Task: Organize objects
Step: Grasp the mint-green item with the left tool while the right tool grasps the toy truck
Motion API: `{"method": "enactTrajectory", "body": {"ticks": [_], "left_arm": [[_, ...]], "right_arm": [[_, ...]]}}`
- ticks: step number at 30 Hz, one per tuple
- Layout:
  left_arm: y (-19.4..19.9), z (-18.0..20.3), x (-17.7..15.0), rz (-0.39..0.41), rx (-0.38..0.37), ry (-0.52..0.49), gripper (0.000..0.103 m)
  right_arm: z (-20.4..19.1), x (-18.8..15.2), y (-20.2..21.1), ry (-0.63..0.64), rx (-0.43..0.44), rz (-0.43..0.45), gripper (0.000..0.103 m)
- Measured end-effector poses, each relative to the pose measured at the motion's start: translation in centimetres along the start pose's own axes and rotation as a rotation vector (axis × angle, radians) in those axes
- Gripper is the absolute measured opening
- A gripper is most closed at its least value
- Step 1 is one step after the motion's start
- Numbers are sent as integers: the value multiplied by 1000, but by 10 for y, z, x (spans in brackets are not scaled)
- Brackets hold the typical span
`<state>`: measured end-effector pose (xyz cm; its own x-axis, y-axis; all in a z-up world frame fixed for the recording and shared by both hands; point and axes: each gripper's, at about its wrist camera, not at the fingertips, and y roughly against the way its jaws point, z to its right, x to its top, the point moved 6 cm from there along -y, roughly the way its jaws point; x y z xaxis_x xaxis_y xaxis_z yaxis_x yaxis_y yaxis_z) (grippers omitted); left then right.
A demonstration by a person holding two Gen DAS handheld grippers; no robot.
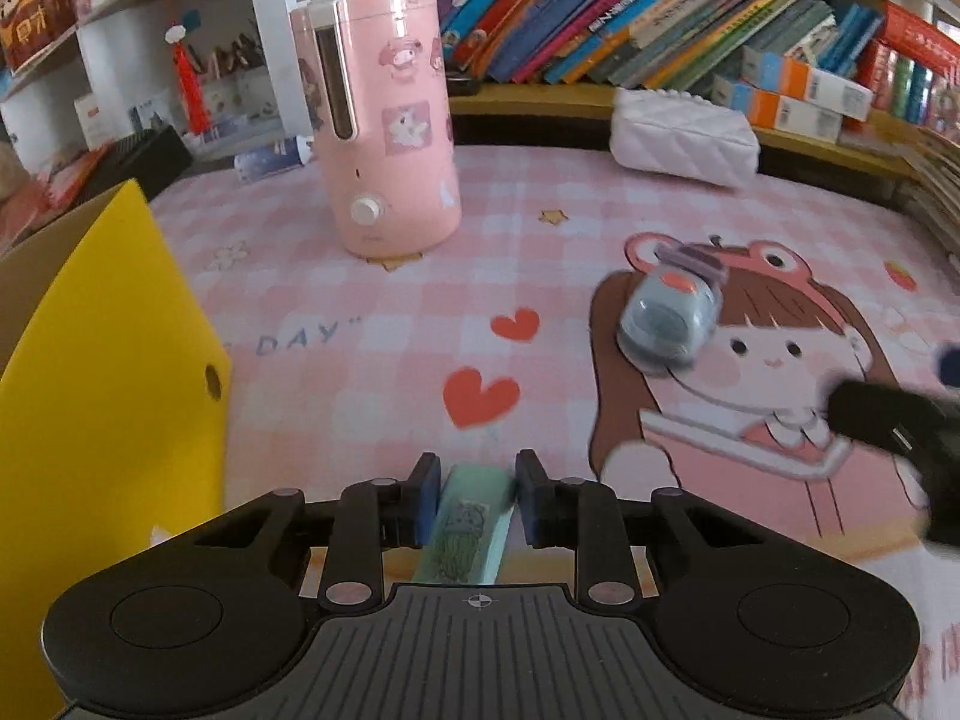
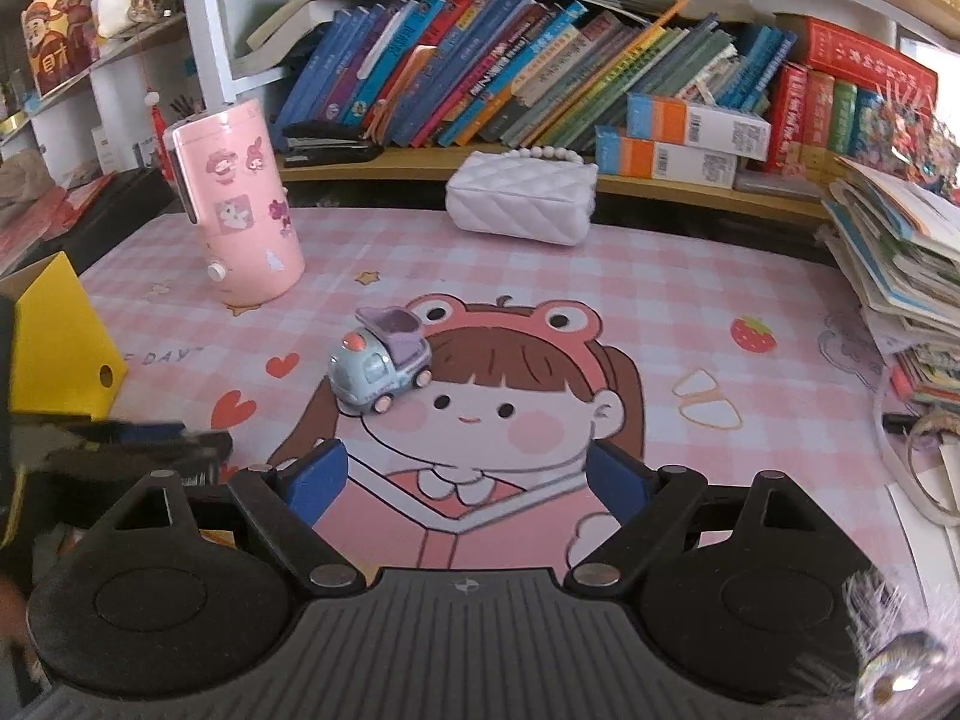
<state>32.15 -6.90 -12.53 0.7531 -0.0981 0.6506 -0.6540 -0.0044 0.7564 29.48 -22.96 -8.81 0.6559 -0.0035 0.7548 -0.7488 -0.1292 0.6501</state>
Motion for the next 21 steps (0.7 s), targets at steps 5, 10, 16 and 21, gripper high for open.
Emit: {"method": "enactTrajectory", "body": {"ticks": [5, 10, 16, 21], "left_arm": [[19, -1, -11, 12, -39, 17, 29], [25, -5, -22, 0, -20, 8, 36], [23, -9, -29, -7, -31, 43, 28], [29, -11, -29, -3, -57, 98, 23]], "right_arm": [[-11, 9, -16, 31, 39, 12, 87], [-20, 14, -28, 46, 62, 19, 87], [-28, 21, -47, 83, 78, 20, 87], [-36, 25, -65, 126, 80, 25, 88]]}}
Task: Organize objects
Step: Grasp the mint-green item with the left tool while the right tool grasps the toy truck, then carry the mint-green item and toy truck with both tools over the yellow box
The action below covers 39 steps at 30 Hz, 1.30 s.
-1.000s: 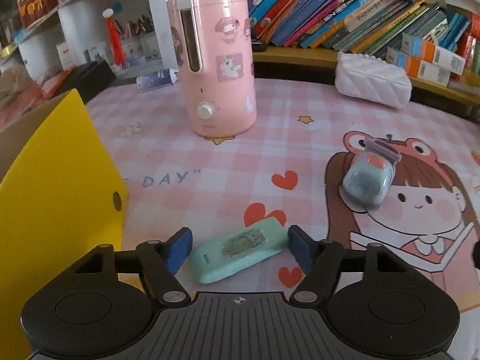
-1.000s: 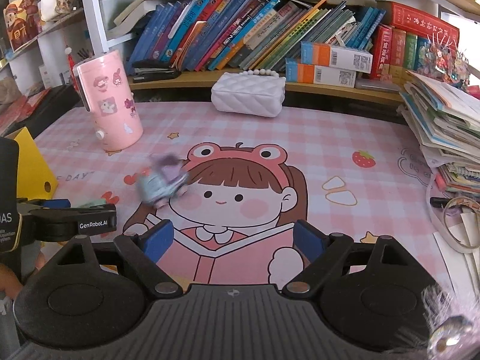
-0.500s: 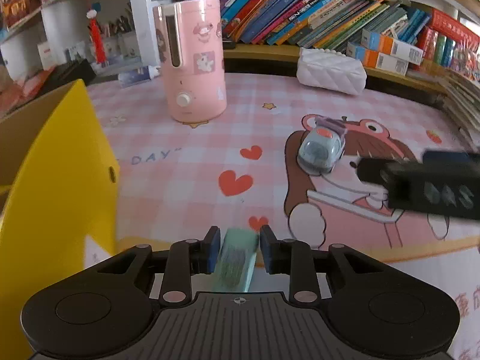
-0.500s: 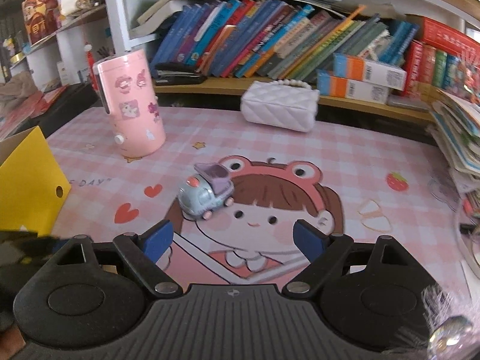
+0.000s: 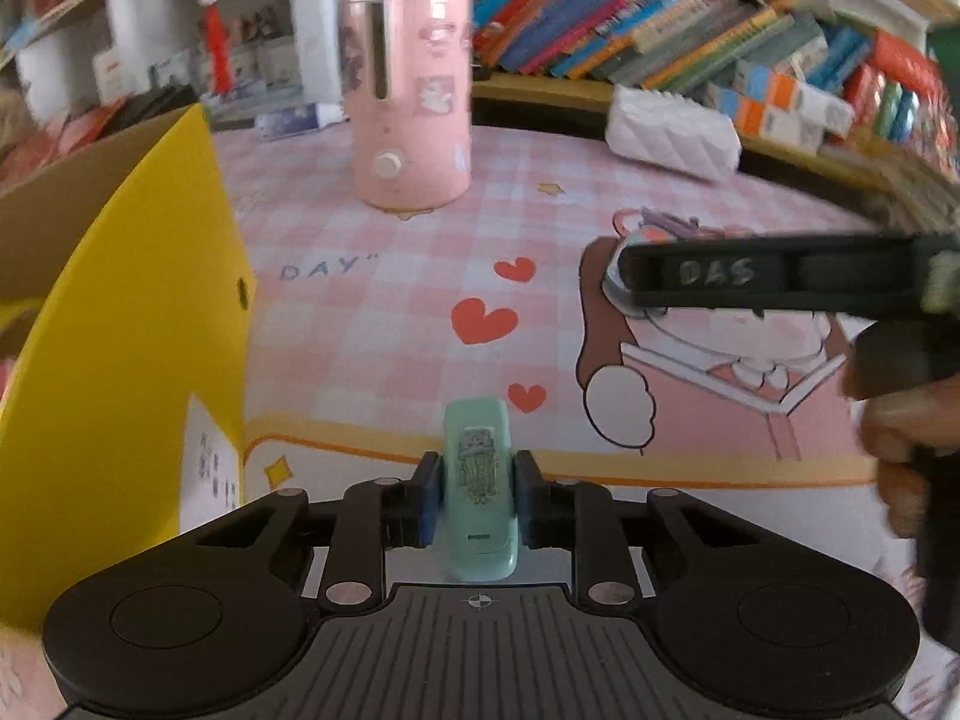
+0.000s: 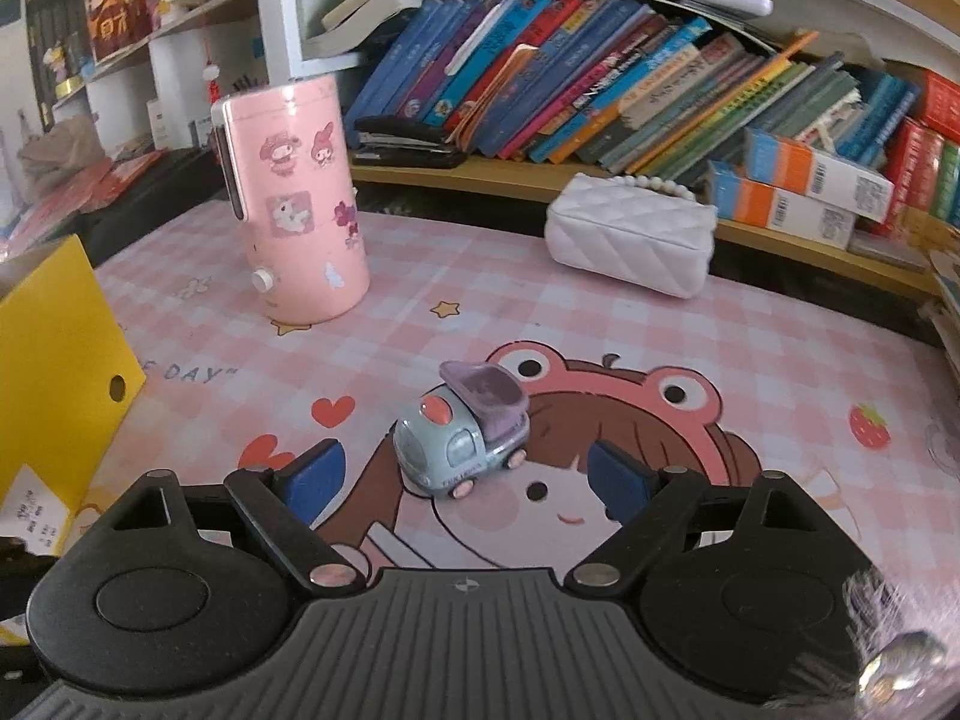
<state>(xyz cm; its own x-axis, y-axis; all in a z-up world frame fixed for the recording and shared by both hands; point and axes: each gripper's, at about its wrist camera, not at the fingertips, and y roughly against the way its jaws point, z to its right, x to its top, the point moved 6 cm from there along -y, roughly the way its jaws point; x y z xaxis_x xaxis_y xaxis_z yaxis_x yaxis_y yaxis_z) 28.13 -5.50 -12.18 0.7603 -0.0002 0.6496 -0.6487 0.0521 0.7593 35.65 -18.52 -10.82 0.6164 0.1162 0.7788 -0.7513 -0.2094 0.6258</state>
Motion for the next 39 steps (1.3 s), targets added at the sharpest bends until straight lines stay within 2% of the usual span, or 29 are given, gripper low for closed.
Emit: {"method": "enactTrajectory", "body": {"ticks": [3, 8, 11, 13, 14, 17, 22, 27, 35, 39], "left_arm": [[14, -6, 1, 10, -32, 85, 23], [32, -9, -1, 14, -57, 130, 23], [40, -12, -5, 15, -61, 150, 23], [42, -12, -8, 17, -51, 138, 23], [43, -12, -9, 16, -46, 133, 23], [46, -13, -10, 22, -50, 137, 23], [57, -10, -10, 51, -84, 129, 23], [70, -7, -17, 61, -122, 120, 23], [103, -20, -40, 84, -175, 124, 23], [120, -36, -53, 97, -180, 145, 23]], "right_arm": [[-2, 2, -13, 32, 5, -1, 88], [-6, 0, -40, 107, 23, -37, 87], [-4, -3, -48, 117, 36, -56, 77], [-2, -3, -49, 89, 60, -55, 64], [-2, -2, -48, 81, 53, -51, 61], [-2, -2, -45, 73, 54, -67, 61], [-1, -4, -19, 31, 32, -59, 61], [-4, -11, 25, -26, 27, -58, 61], [-23, -41, 98, -46, -8, -64, 61], [-40, -59, 129, -80, -19, -96, 61]]}}
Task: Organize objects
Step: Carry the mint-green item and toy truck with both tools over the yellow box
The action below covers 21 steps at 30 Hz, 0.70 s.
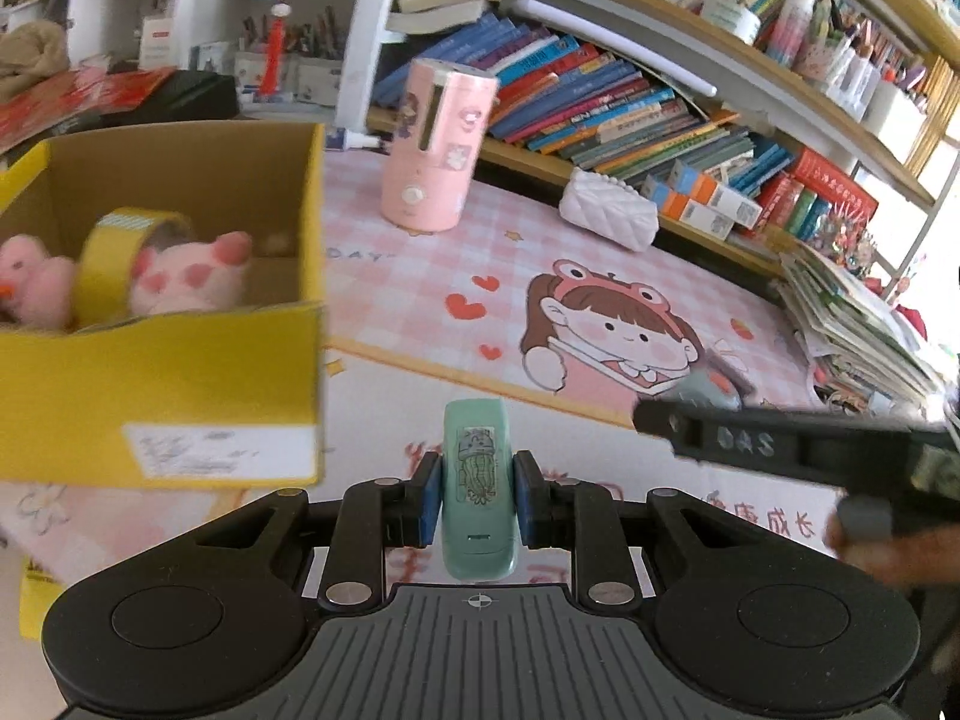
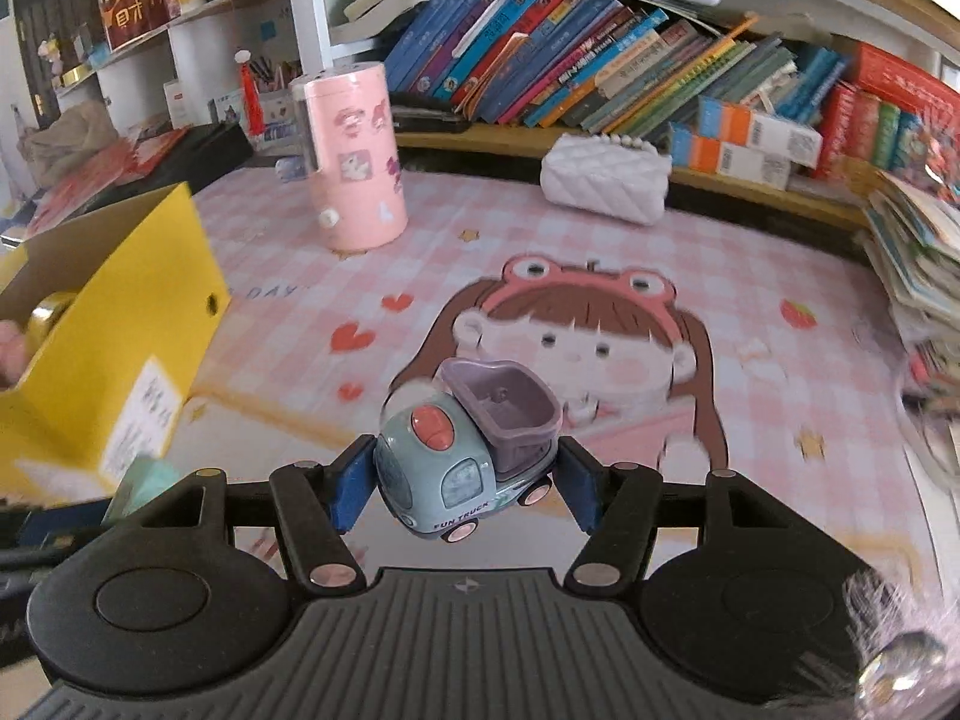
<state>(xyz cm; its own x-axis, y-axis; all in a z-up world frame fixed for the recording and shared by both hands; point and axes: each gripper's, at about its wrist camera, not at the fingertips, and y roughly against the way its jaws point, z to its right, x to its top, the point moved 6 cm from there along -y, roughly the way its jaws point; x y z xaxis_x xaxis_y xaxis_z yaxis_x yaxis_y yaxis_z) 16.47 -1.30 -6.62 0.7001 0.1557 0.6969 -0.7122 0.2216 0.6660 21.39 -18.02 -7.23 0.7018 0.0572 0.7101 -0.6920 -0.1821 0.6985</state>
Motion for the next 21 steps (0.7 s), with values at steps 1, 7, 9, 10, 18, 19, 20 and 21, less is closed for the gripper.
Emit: {"method": "enactTrajectory", "body": {"ticks": [1, 7, 9, 10, 18, 19, 20, 21], "left_arm": [[6, -6, -2, 4, 2, 10, 23], [41, -41, -19, 21, 44, 58, 23], [51, -52, -24, 23, 56, 81, 23], [57, -58, -26, 26, 61, 91, 23], [96, -97, -41, 55, 107, 125, 23], [100, -101, -43, 56, 113, 128, 23], [105, -105, -44, 59, 118, 131, 23], [109, -108, -46, 63, 123, 133, 23]], "right_arm": [[-5, -5, 6, -15, 2, -14, 61], [-50, -34, 36, -13, 38, -47, 61], [-70, -43, 42, 48, 36, -39, 61], [-78, -47, 45, 67, 44, -38, 61], [-140, -69, 67, 156, 116, -32, 61], [-146, -71, 69, 160, 121, -31, 61], [-152, -72, 71, 162, 126, -30, 61], [-156, -74, 72, 163, 129, -29, 61]]}}
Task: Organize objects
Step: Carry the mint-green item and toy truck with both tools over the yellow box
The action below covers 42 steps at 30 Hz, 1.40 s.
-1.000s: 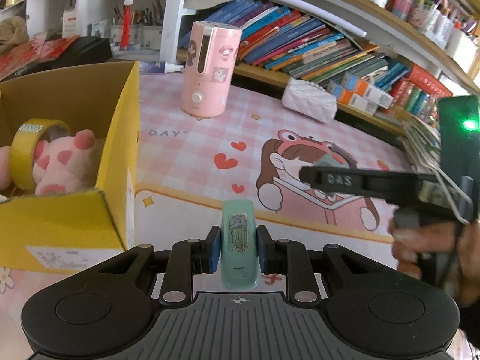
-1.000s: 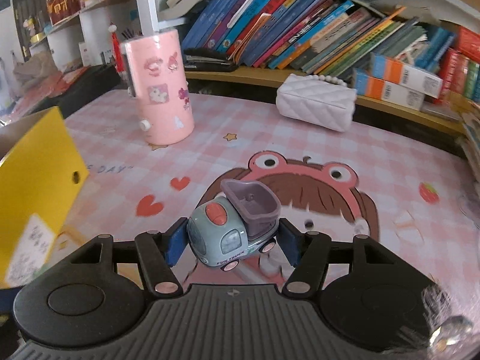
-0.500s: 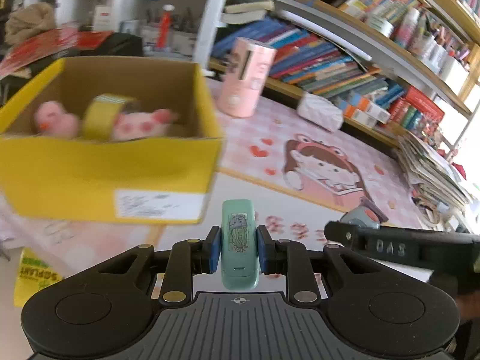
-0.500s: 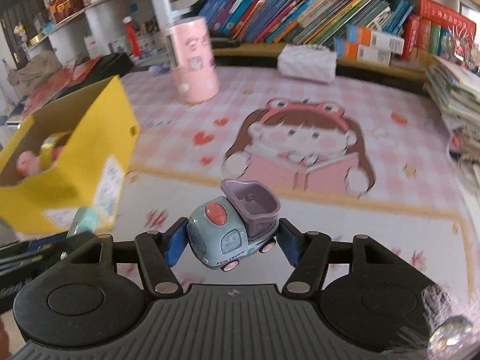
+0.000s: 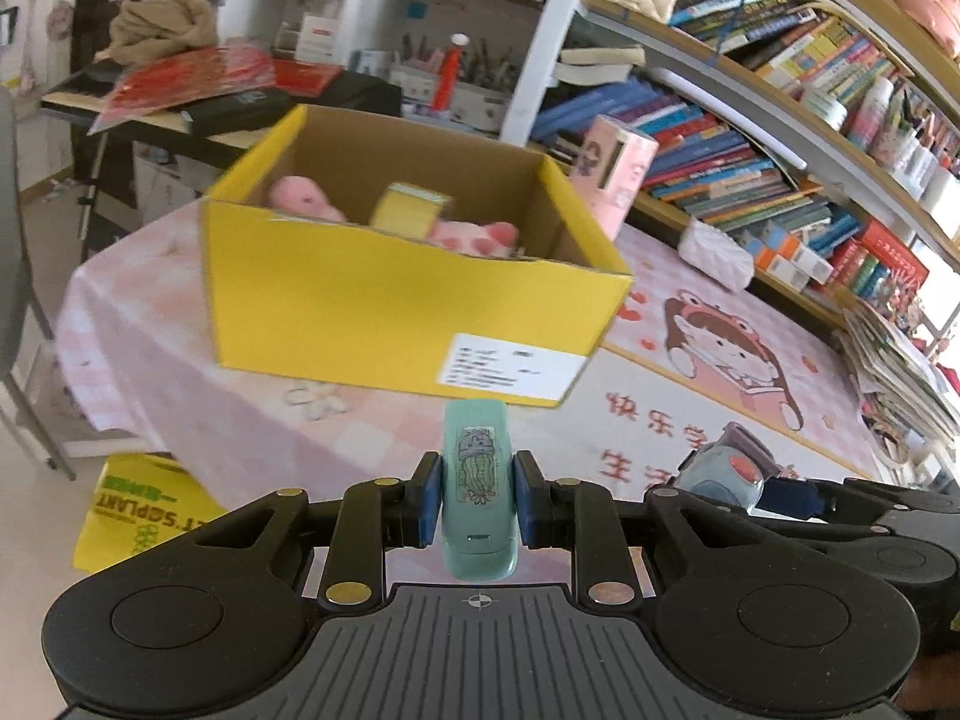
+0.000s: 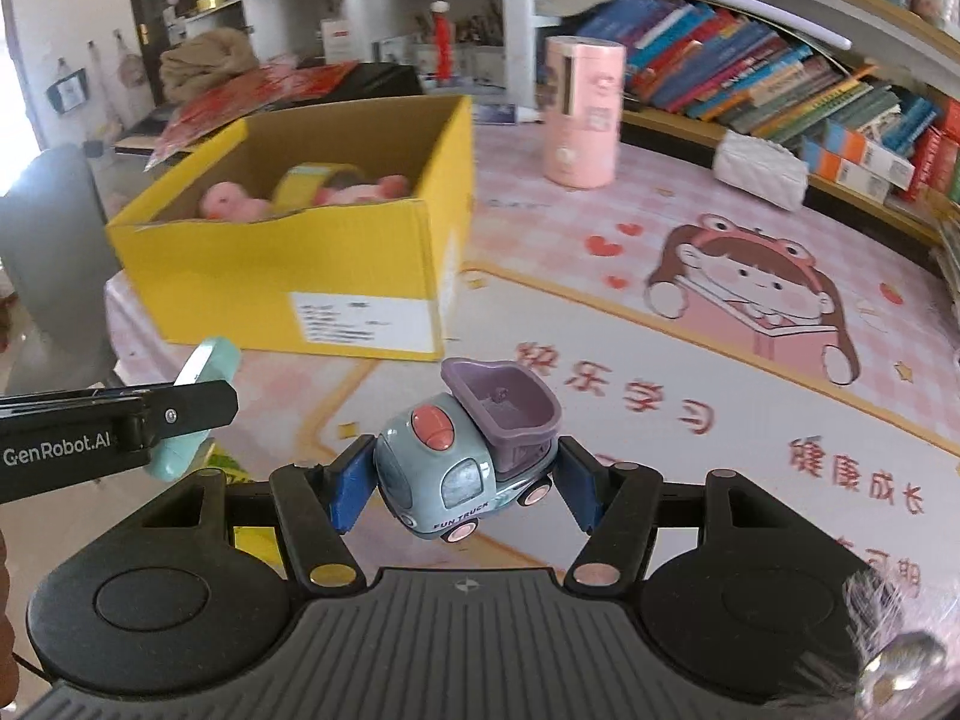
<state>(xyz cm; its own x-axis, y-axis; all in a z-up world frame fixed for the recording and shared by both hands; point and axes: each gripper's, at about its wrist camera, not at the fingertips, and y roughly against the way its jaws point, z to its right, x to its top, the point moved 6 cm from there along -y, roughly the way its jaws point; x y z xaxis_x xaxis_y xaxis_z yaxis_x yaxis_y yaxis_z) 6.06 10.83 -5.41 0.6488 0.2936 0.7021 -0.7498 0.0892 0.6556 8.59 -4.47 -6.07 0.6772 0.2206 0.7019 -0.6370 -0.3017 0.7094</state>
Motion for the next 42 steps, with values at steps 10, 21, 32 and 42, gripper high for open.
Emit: {"method": "enactTrajectory", "body": {"ticks": [10, 21, 32, 42], "left_arm": [[31, -31, 1, 51, 27, 10, 23], [49, -50, 2, 85, 32, 0, 23], [50, -55, 6, 98, 17, -14, 23], [41, -52, 35, 141, 5, 3, 23]], "right_arm": [[-45, -4, 11, 26, 32, 25, 61], [-70, -4, 18, 40, 39, 52, 61], [-79, -3, 19, 41, 22, 56, 61], [-77, 23, 17, 88, 9, 101, 61]]}}
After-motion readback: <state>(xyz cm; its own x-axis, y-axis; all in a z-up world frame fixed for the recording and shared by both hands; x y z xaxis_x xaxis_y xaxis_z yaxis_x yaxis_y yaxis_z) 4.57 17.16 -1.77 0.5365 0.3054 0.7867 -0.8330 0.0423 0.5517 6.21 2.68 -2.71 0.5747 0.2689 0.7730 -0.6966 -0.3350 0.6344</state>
